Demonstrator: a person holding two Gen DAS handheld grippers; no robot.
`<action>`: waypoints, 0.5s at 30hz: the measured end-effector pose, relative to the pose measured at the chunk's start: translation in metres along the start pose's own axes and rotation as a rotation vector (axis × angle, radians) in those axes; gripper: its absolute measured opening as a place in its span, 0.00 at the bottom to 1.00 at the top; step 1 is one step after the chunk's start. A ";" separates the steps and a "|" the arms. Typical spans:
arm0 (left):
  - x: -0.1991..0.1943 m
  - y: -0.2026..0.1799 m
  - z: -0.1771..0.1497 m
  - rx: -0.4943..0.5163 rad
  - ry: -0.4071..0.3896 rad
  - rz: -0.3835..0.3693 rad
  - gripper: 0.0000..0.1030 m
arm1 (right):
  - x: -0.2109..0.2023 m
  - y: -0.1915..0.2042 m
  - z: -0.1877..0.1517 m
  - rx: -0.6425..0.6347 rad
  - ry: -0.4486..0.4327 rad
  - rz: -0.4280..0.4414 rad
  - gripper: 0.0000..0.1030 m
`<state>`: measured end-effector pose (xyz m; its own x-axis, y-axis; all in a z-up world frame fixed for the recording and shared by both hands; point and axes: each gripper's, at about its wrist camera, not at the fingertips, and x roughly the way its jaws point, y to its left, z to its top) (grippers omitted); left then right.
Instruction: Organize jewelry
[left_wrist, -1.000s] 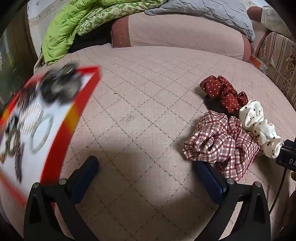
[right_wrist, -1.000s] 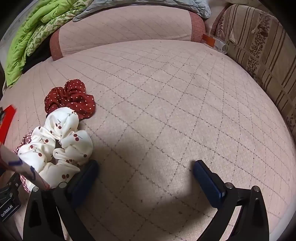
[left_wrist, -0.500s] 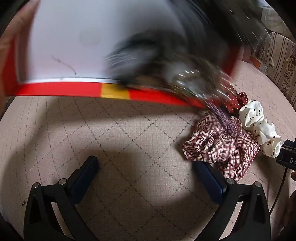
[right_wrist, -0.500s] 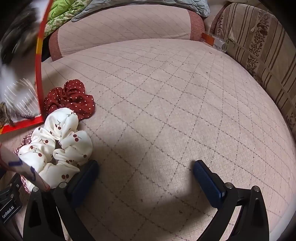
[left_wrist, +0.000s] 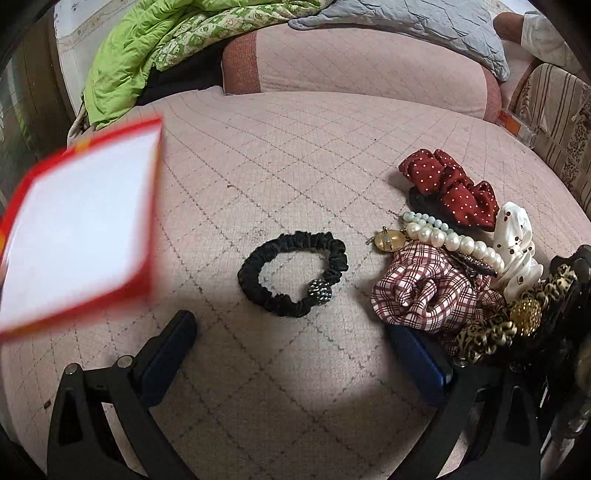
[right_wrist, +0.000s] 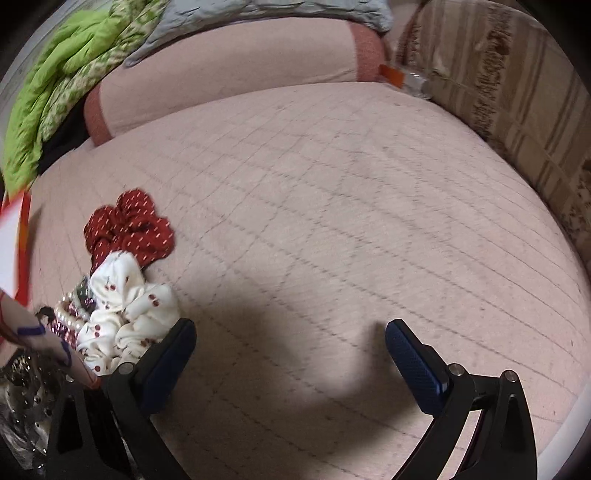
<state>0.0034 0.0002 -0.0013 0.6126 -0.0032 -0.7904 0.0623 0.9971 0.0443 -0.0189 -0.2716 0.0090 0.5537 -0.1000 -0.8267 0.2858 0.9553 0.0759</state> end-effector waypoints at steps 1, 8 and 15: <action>0.001 0.002 0.001 0.000 -0.001 0.000 1.00 | -0.002 -0.003 0.000 0.014 -0.005 0.005 1.00; -0.002 -0.004 0.000 0.008 -0.002 0.010 1.00 | -0.033 0.001 -0.005 0.024 -0.086 -0.006 1.00; -0.001 -0.003 -0.004 0.000 -0.002 0.004 1.00 | -0.106 -0.008 -0.023 0.064 -0.276 0.061 1.00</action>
<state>-0.0001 -0.0025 -0.0032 0.6144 0.0008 -0.7890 0.0595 0.9971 0.0473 -0.0980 -0.2627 0.0836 0.7609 -0.1229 -0.6371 0.2890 0.9433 0.1632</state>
